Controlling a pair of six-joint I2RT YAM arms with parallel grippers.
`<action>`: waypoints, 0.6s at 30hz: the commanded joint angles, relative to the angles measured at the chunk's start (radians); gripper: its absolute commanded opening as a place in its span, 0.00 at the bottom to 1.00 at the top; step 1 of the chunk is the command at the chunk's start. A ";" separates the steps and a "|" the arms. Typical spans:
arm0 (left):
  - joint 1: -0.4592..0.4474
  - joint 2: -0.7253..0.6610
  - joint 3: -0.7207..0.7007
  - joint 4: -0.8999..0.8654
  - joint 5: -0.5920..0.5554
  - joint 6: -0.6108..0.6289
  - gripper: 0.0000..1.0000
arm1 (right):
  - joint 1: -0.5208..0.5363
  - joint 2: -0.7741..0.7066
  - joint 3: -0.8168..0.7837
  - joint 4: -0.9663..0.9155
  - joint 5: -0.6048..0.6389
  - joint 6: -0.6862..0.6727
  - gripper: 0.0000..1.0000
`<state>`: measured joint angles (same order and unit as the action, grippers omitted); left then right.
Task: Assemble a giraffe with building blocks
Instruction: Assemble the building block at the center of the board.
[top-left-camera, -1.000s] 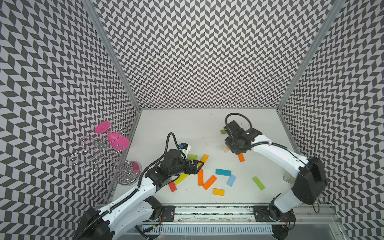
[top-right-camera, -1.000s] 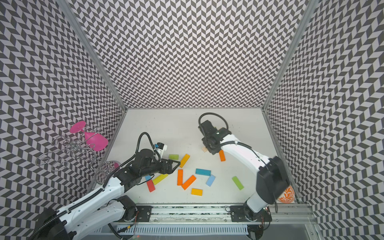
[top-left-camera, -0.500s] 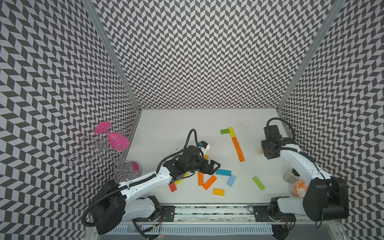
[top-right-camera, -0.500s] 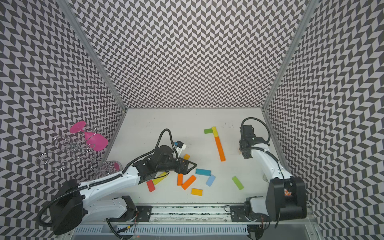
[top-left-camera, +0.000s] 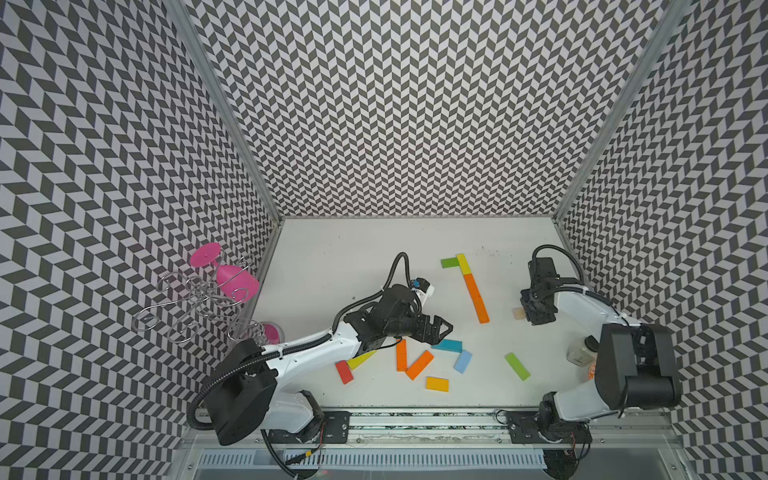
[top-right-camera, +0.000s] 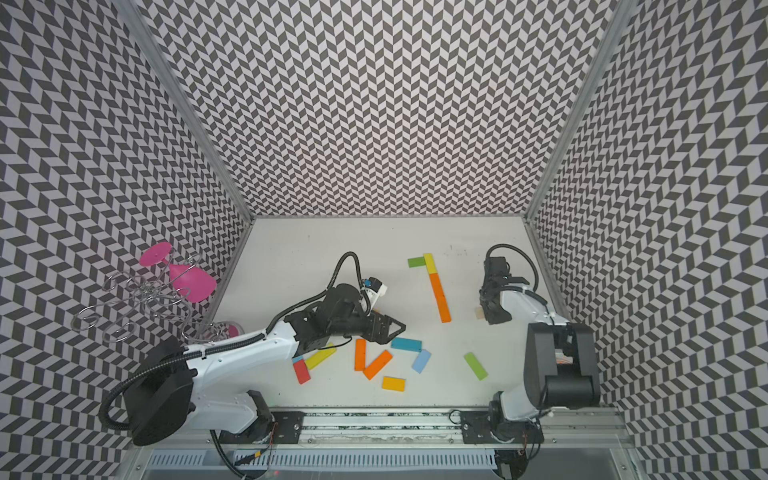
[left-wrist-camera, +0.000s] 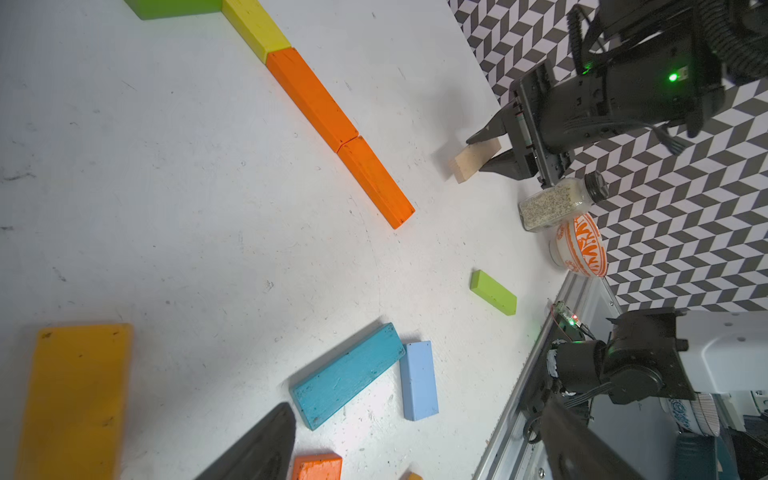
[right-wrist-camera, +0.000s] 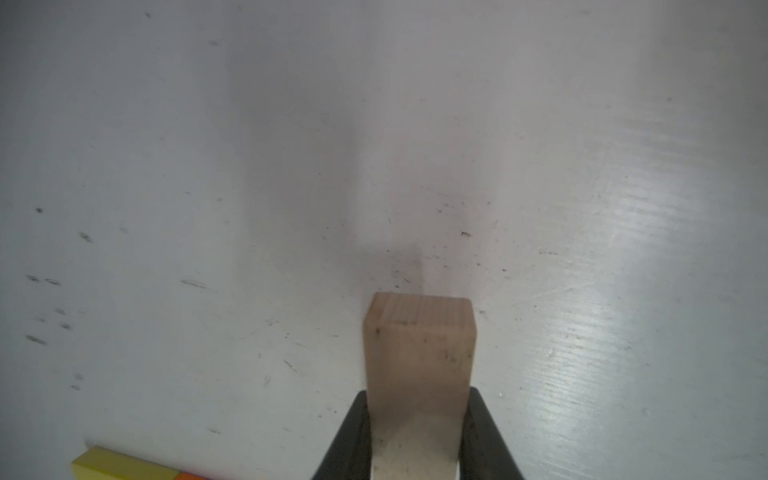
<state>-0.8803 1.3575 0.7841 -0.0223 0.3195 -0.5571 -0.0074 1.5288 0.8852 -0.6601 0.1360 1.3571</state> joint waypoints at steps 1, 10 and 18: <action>-0.006 -0.016 0.027 0.008 -0.003 0.015 0.93 | -0.003 0.033 -0.005 0.042 -0.038 -0.007 0.25; -0.007 -0.013 0.021 0.011 -0.004 0.016 0.93 | 0.038 0.031 -0.046 0.054 -0.054 0.059 0.30; -0.007 -0.053 0.007 -0.009 -0.028 0.023 0.93 | 0.113 0.084 -0.015 0.045 -0.068 0.113 0.35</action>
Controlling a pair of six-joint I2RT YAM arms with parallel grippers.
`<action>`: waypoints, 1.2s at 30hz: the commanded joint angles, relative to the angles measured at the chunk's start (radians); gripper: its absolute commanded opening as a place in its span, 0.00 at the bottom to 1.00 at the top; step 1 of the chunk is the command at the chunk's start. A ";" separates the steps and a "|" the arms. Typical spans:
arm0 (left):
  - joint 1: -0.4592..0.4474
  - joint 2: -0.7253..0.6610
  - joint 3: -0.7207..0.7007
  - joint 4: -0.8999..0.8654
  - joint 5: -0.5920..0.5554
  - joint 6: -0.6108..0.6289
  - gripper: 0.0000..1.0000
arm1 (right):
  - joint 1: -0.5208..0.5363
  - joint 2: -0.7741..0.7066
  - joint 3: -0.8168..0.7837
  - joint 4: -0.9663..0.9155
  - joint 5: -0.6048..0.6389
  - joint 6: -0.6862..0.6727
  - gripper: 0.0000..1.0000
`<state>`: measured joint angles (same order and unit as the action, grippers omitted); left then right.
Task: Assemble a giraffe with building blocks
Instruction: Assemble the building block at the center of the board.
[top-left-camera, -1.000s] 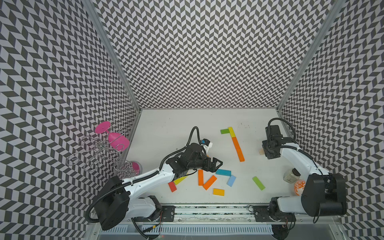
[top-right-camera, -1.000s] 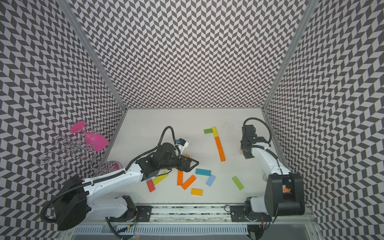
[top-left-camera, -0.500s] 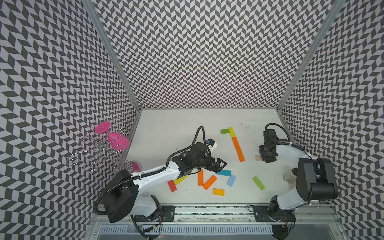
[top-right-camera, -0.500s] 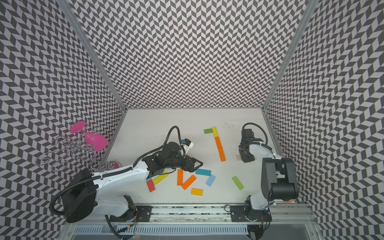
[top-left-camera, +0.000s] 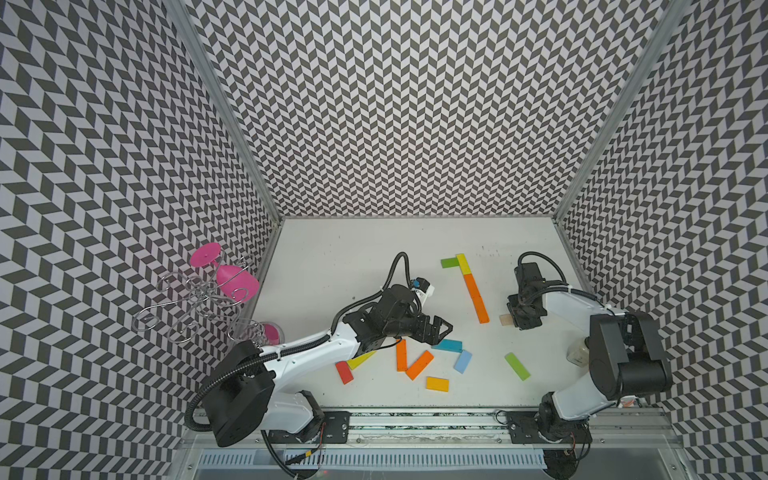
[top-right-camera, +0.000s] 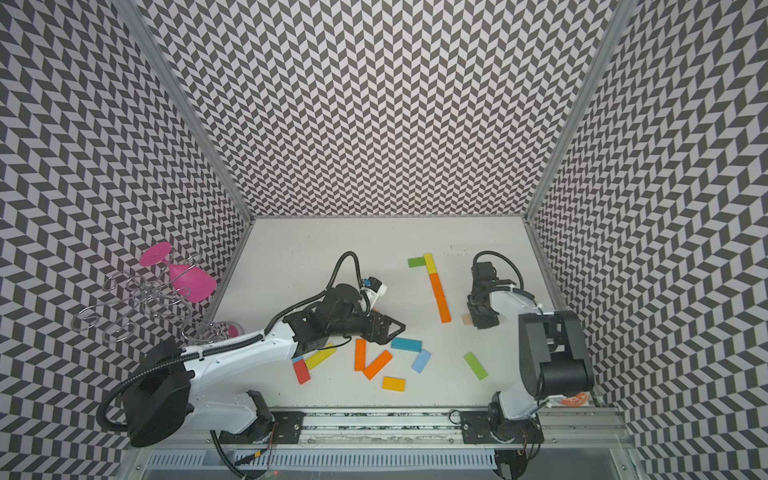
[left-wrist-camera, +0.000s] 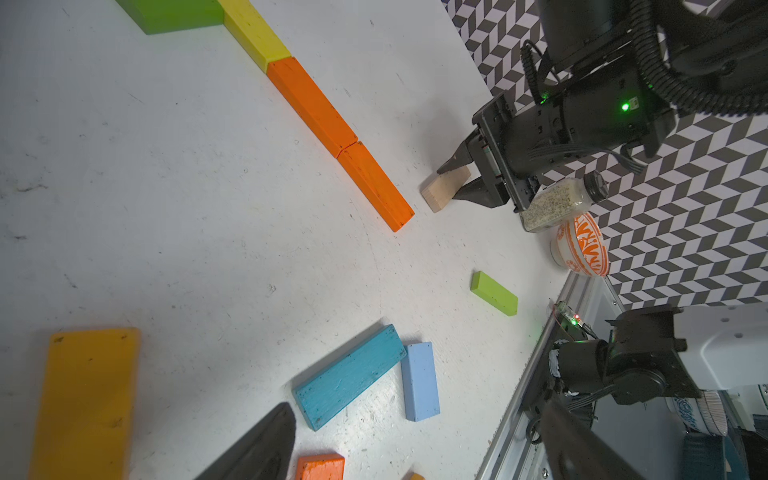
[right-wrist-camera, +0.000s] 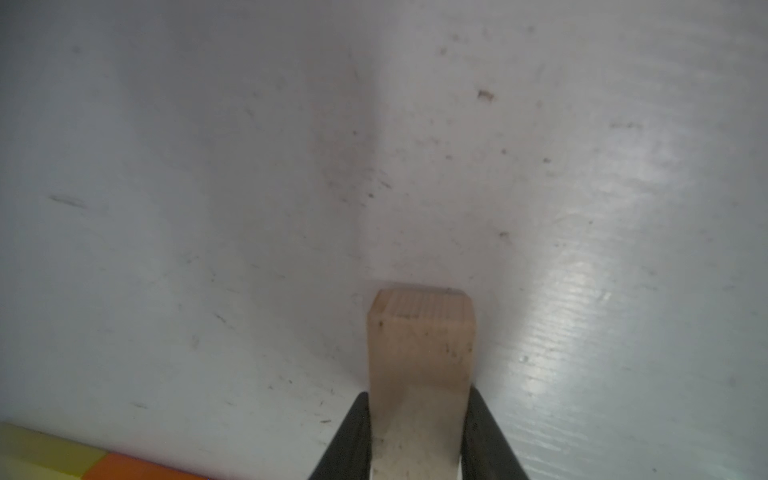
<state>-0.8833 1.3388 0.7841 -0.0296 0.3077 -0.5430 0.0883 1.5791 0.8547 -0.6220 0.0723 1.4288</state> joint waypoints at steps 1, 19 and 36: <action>-0.004 -0.038 0.004 -0.004 -0.015 0.008 0.93 | 0.024 0.039 0.018 0.005 -0.003 0.045 0.35; -0.004 -0.091 -0.013 -0.033 -0.032 0.008 0.93 | 0.103 0.078 0.037 0.013 -0.005 0.116 0.40; -0.013 -0.159 -0.032 -0.054 -0.060 -0.003 0.93 | 0.143 0.039 0.002 0.019 0.007 0.159 0.34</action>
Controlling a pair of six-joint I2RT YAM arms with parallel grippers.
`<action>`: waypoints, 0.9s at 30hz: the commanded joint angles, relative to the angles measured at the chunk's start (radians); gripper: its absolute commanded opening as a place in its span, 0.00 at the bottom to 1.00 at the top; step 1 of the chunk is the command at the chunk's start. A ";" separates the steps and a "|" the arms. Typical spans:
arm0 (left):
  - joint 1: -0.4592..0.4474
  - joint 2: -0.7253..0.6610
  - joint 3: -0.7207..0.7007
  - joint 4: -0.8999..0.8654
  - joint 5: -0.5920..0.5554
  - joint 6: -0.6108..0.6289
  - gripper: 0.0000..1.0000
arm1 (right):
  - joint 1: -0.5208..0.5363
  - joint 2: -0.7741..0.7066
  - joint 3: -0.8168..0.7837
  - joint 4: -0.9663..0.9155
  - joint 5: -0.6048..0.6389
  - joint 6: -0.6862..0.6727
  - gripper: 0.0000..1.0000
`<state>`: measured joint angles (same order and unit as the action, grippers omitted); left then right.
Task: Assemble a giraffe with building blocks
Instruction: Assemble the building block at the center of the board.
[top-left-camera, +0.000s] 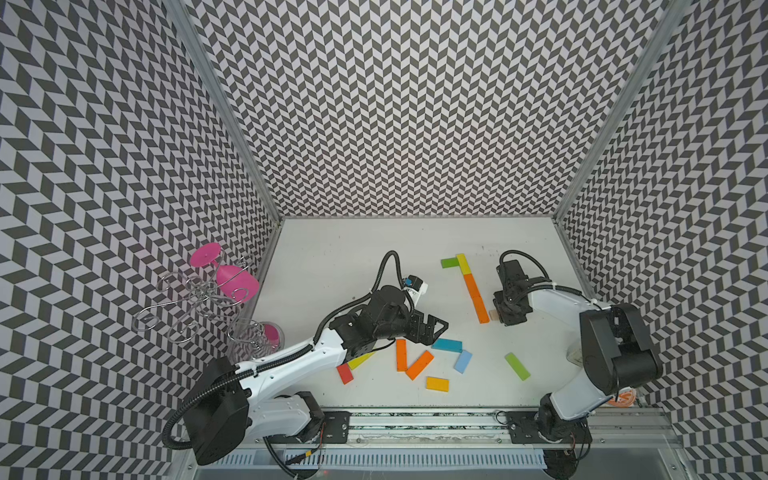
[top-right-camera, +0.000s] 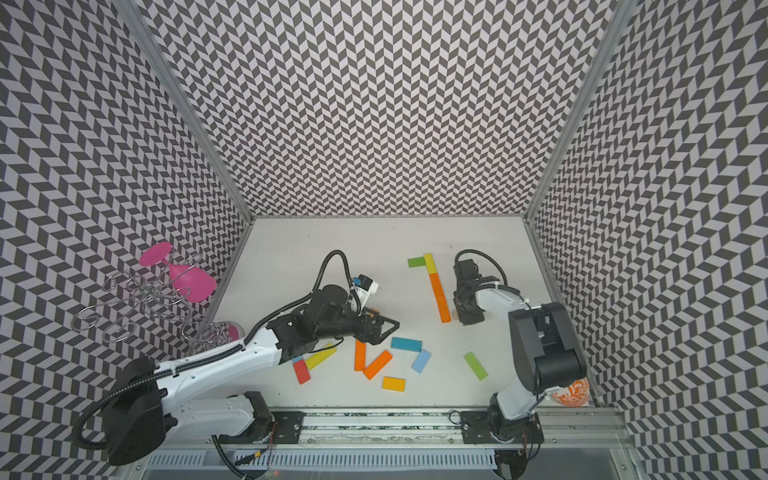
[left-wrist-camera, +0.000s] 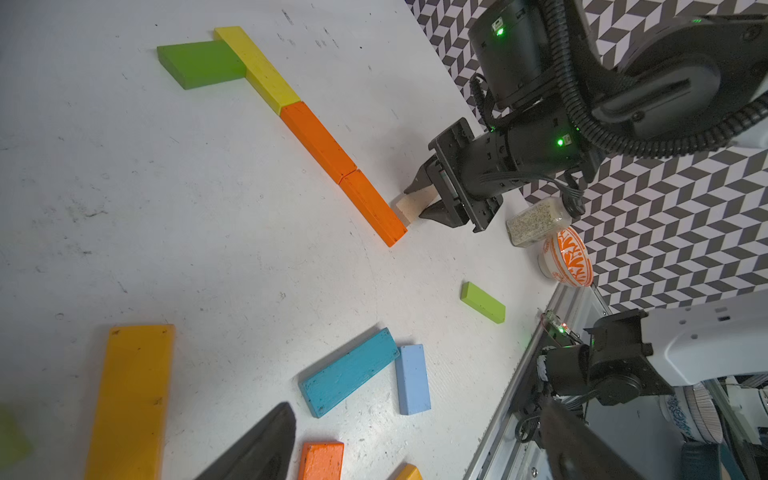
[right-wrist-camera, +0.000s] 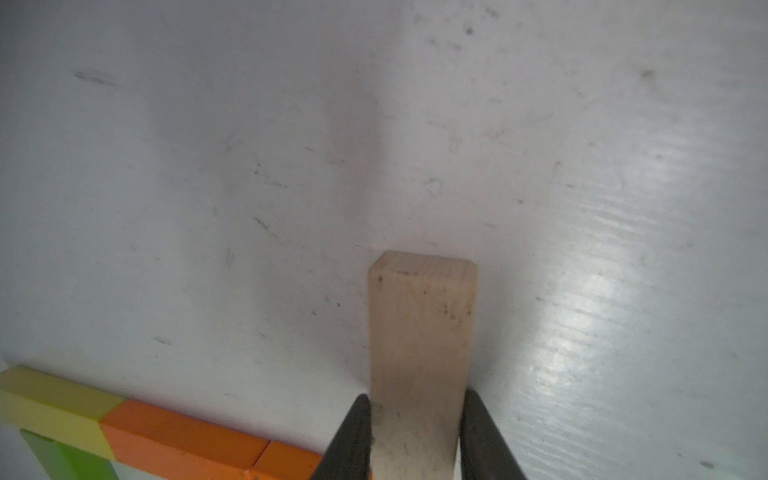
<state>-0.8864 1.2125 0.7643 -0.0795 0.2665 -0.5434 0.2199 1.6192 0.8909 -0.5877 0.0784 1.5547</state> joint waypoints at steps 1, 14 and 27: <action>-0.010 -0.037 -0.015 -0.007 -0.021 -0.004 0.93 | 0.015 -0.005 -0.036 -0.014 0.003 0.035 0.34; -0.010 -0.074 -0.044 -0.011 -0.039 -0.007 0.93 | 0.036 -0.008 -0.043 -0.019 0.015 0.060 0.38; -0.011 -0.078 -0.062 -0.002 -0.038 -0.005 0.93 | 0.055 0.000 -0.041 -0.009 0.008 0.073 0.37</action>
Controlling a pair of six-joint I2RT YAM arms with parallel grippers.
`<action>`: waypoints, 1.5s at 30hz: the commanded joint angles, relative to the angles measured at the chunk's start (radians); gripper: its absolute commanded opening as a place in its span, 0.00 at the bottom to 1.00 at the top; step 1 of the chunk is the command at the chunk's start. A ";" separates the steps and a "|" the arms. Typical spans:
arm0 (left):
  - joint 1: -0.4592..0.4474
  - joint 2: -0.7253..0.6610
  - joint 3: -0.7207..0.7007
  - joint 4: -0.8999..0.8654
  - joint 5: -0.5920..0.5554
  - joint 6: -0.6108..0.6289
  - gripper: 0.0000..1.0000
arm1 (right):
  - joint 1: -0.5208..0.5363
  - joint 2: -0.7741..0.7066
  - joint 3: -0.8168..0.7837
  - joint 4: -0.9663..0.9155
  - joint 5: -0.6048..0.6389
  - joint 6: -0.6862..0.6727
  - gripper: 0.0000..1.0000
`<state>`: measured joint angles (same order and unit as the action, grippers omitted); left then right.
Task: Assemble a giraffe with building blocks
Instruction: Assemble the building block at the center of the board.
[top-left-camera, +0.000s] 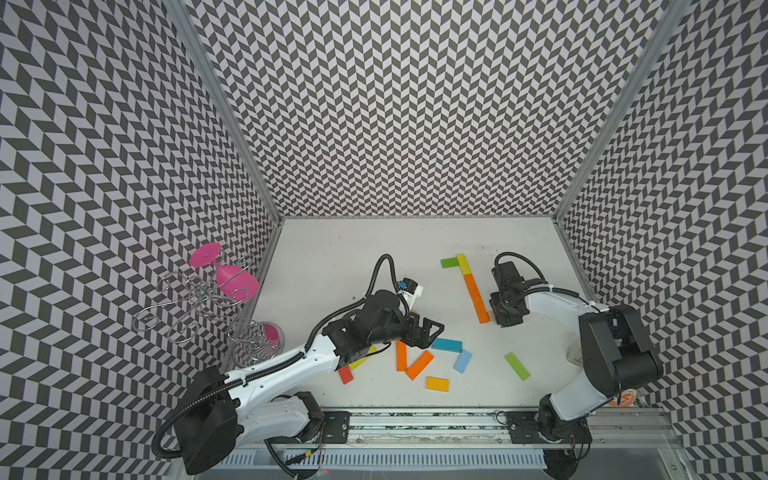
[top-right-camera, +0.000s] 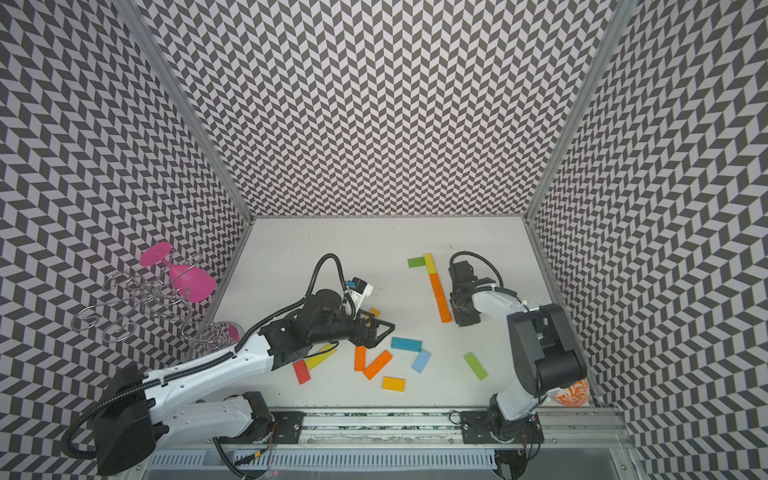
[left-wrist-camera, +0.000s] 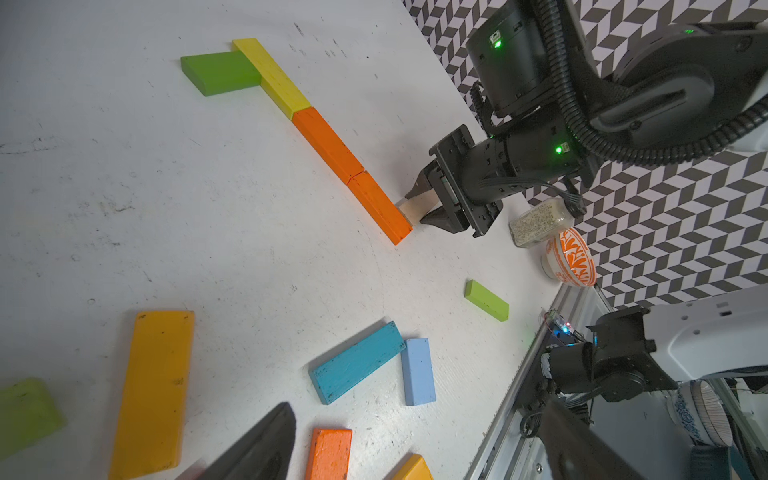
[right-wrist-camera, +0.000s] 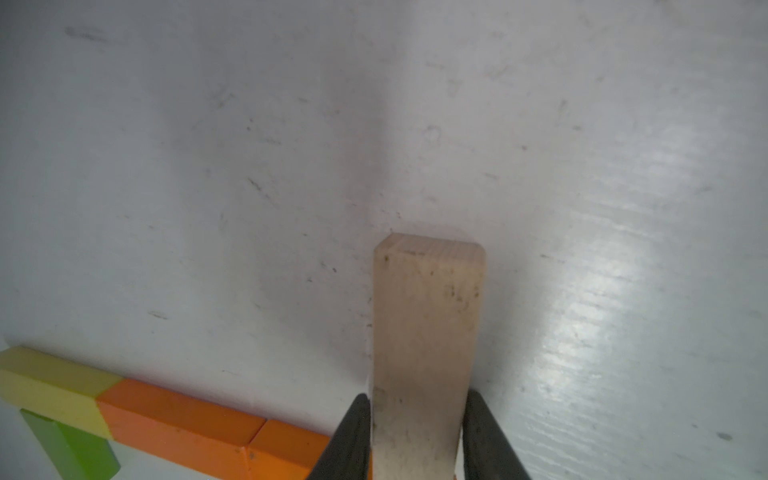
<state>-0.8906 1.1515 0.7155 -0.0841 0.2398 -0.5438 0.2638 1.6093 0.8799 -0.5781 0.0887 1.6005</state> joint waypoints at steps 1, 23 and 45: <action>-0.006 -0.017 -0.013 0.002 -0.010 -0.005 0.93 | 0.012 0.011 -0.030 -0.021 -0.003 0.027 0.37; -0.006 -0.018 -0.014 0.000 -0.016 0.004 0.93 | 0.040 0.014 -0.032 -0.015 -0.004 0.047 0.34; -0.006 -0.033 0.000 -0.030 -0.031 0.007 0.93 | 0.040 -0.190 0.064 -0.188 0.107 -0.008 0.62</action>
<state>-0.8906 1.1446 0.7086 -0.0937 0.2279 -0.5430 0.2985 1.4879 0.9024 -0.7029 0.1402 1.6112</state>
